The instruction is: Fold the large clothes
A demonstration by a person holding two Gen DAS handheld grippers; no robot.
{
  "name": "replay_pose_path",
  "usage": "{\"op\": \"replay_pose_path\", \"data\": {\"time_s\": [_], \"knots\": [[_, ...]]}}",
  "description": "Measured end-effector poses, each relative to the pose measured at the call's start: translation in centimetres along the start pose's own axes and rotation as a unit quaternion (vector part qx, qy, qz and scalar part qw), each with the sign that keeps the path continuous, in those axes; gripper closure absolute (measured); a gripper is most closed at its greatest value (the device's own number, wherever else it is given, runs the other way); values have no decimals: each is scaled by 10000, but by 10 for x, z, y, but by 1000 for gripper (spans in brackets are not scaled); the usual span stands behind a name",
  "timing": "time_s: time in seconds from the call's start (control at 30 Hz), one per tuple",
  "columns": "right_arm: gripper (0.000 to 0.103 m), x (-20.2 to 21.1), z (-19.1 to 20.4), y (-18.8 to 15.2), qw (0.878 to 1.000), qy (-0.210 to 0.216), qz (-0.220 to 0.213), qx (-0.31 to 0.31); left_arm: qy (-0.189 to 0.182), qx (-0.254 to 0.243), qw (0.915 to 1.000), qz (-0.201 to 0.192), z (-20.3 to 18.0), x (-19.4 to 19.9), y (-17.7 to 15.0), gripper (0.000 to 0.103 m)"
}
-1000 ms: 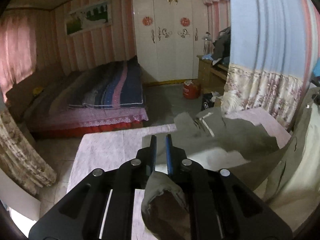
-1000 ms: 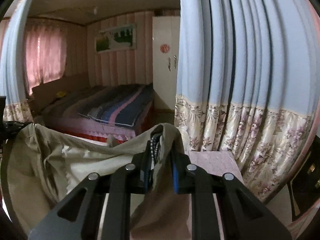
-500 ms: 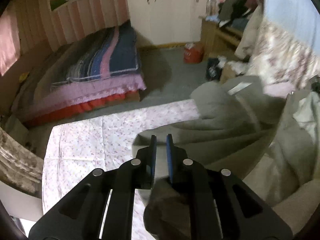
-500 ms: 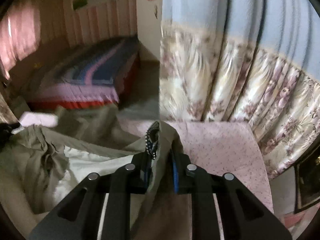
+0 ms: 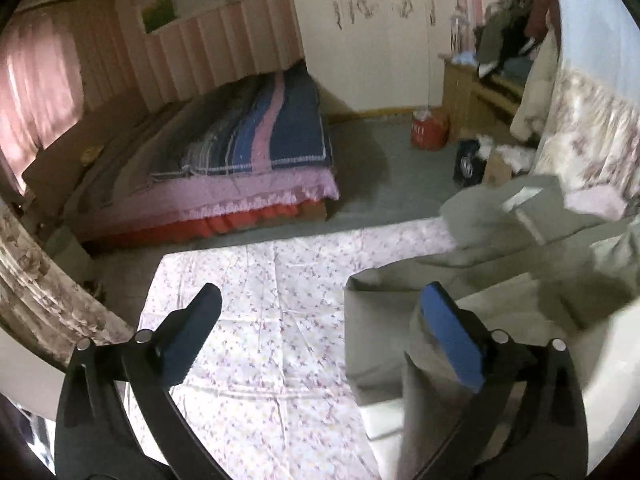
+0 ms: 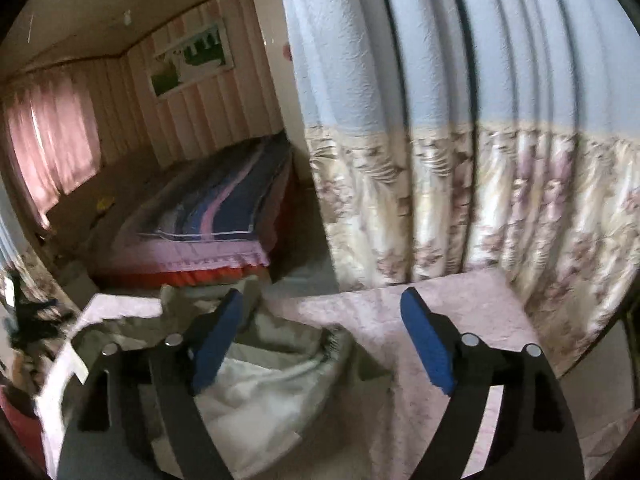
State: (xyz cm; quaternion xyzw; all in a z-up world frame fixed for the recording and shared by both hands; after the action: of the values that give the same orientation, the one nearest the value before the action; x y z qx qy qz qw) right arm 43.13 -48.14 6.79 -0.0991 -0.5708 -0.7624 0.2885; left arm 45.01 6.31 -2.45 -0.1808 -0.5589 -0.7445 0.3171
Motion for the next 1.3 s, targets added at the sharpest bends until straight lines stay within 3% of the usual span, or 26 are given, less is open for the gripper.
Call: {"op": "replay_pose_path", "data": {"time_s": [0.1,0.2,0.4,0.5,0.6,0.63,0.67,0.73,0.77,0.8,0.9,0.93,1.0,1.03,1.07,1.1,1.13,1.2,1.3], "knots": [[22,8,-4,-21,9996,-194,94,191,-186,56,9997,-149,1,25,-11,3],[22,20,-12,-47,9975,-400,348,458,-353,-216,9989,-227,-9,46,-32,3],[22,1,-22,-96,9937,-78,1056,374,-1217,-735,9898,11,-63,60,-73,3],[24,-28,-9,-116,9874,114,1503,482,-1061,-1131,9875,281,-91,40,-91,6],[74,-48,3,-124,9819,-22,1722,784,-1048,-1324,9844,486,-104,22,-105,26],[86,-48,6,-122,9827,-8,1661,823,-979,-1357,9848,462,-104,20,-106,38],[89,-47,10,-120,9837,52,1588,840,-942,-1356,9852,451,-104,17,-105,63],[95,-40,21,-109,9864,11,1322,977,-828,-1083,9899,378,-92,17,-96,93],[95,-35,26,-104,9876,2,1186,1028,-852,-956,9912,332,-88,20,-92,100],[95,-29,29,-96,9898,40,987,1026,-896,-736,9929,246,-79,23,-84,100],[95,-14,24,-68,9965,310,516,582,-873,-354,9953,220,-53,16,-70,100],[95,-22,9,-64,9977,282,560,241,-712,-257,9968,247,-44,7,-67,100],[95,-50,-22,-74,9941,32,1060,-237,-378,-79,9984,421,-27,-18,-68,95],[93,-61,-32,-83,9912,-12,1267,-382,-609,124,9958,676,-20,-31,-73,90],[90,-67,-36,-93,9885,-148,1467,-327,-741,206,9933,860,-16,-39,-79,79],[79,-66,-37,-98,9877,-322,1519,-187,-686,236,9935,875,-12,-41,-82,60],[70,-61,-38,-100,9884,-404,1457,-139,-542,229,9949,821,-7,-39,-86,52],[55,-45,-39,-97,9914,-427,1224,-180,-334,259,9968,684,2,-30,-88,16],[50,-23,-42,-90,9938,-466,992,-190,-359,282,9980,446,9,-12,-80,7]]}}
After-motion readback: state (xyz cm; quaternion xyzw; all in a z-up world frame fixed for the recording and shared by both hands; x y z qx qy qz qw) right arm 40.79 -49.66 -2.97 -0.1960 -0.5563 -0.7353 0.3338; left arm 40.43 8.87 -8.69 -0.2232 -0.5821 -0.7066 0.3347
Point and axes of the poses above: each gripper's, at about its wrist camera, not at the fingertips, and x roughly against the way its jaws point, z to its left, y to its top, the point moved 5 cm from there along -x, roughly the way its jaws point, and after that the axes turned 15 degrees about y, right-handed, at the moved point
